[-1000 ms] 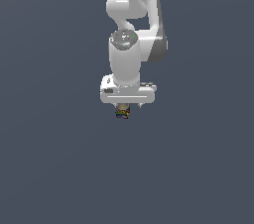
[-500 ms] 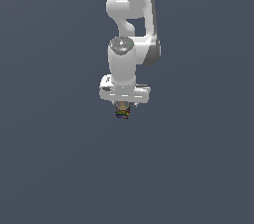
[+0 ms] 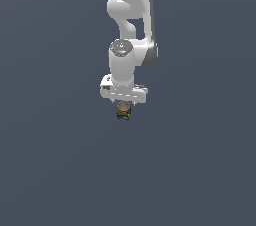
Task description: Pick up the object and move it to a goal position.
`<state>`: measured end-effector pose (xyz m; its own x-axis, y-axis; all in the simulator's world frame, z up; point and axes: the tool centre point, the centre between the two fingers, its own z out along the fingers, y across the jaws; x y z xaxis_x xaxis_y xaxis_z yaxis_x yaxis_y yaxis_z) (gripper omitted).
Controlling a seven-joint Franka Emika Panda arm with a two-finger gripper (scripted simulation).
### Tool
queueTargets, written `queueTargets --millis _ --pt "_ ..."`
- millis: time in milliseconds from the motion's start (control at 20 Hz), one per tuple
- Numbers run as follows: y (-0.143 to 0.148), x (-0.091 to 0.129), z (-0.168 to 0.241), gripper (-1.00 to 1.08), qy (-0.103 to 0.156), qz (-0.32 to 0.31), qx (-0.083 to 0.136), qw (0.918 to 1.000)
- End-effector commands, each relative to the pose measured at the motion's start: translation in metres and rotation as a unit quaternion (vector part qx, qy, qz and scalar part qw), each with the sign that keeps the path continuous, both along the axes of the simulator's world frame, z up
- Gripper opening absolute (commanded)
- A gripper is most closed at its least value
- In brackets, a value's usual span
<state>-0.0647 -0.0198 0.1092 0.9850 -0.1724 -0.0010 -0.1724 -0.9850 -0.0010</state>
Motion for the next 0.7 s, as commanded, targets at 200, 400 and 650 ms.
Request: queueTargets --millis 200,400,650 --pt "0.000 -0.001 -0.004 1.00 0.000 -0.001 0.000 1.0000" --pt "0.000 -0.002 -0.017 1.00 0.000 -0.001 0.000 1.0000" --pt "0.000 -0.003 -0.041 1.00 0.000 -0.002 -0.001 1.0000"
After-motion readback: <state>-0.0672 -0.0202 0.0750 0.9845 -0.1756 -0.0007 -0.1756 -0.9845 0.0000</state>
